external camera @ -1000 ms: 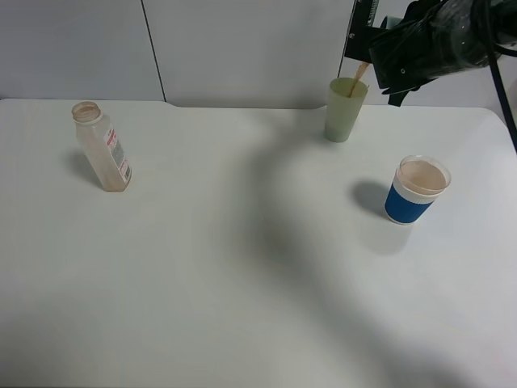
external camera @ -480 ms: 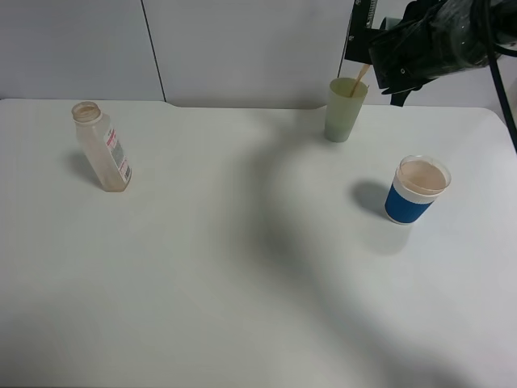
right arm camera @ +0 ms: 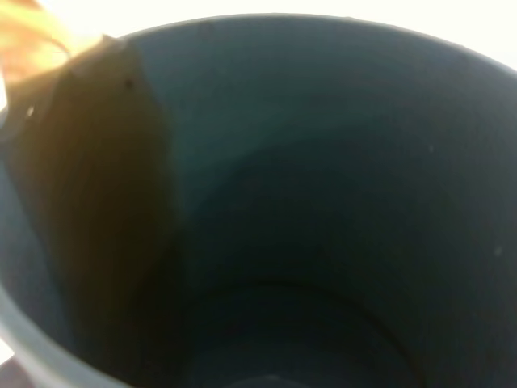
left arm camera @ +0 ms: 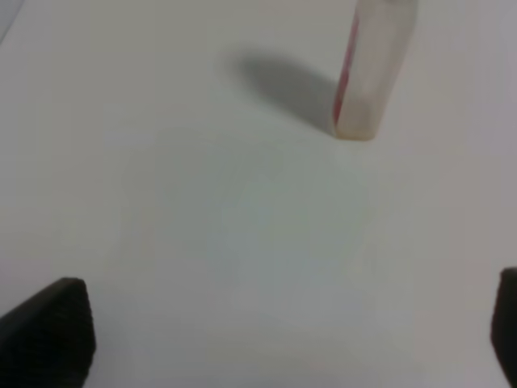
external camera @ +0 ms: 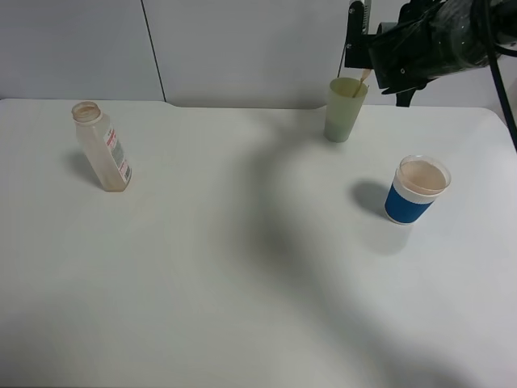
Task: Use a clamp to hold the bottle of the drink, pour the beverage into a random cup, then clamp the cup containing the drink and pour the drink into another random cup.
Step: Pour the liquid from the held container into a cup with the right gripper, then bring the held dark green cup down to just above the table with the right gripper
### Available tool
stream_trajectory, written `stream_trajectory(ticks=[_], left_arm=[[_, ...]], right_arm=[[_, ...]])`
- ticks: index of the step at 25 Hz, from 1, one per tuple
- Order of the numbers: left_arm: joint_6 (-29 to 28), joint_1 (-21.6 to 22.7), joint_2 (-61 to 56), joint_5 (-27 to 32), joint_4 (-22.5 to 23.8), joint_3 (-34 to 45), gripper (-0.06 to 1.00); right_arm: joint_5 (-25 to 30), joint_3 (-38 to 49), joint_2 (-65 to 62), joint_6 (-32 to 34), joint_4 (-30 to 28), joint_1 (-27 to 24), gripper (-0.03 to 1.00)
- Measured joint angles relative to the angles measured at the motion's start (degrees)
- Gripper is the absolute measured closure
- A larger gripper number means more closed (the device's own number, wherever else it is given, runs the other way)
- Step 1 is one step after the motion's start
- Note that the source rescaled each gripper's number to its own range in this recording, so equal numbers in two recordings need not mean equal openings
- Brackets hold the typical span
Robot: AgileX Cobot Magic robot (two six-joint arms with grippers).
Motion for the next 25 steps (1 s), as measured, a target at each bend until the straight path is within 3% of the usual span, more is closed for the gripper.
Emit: stream_trajectory(ticks=[6, 9, 19, 25], left_arm=[[0.0, 0.0, 0.0, 0.0, 0.0, 0.0, -0.06], [0.0, 0.0, 0.0, 0.0, 0.0, 0.0, -0.06], [0.0, 0.0, 0.0, 0.0, 0.0, 0.0, -0.06], [0.0, 0.0, 0.0, 0.0, 0.0, 0.0, -0.06]], right_arm=[[0.0, 0.0, 0.0, -2.8, 0.0, 0.0, 0.96], [0.1, 0.0, 0.0, 2.3, 0.0, 0.0, 0.96], [0.3, 0.0, 0.0, 45.4, -0.1, 0.0, 0.96], [0.4, 0.0, -0.3, 58.2, 1.6, 0.2, 0.96]])
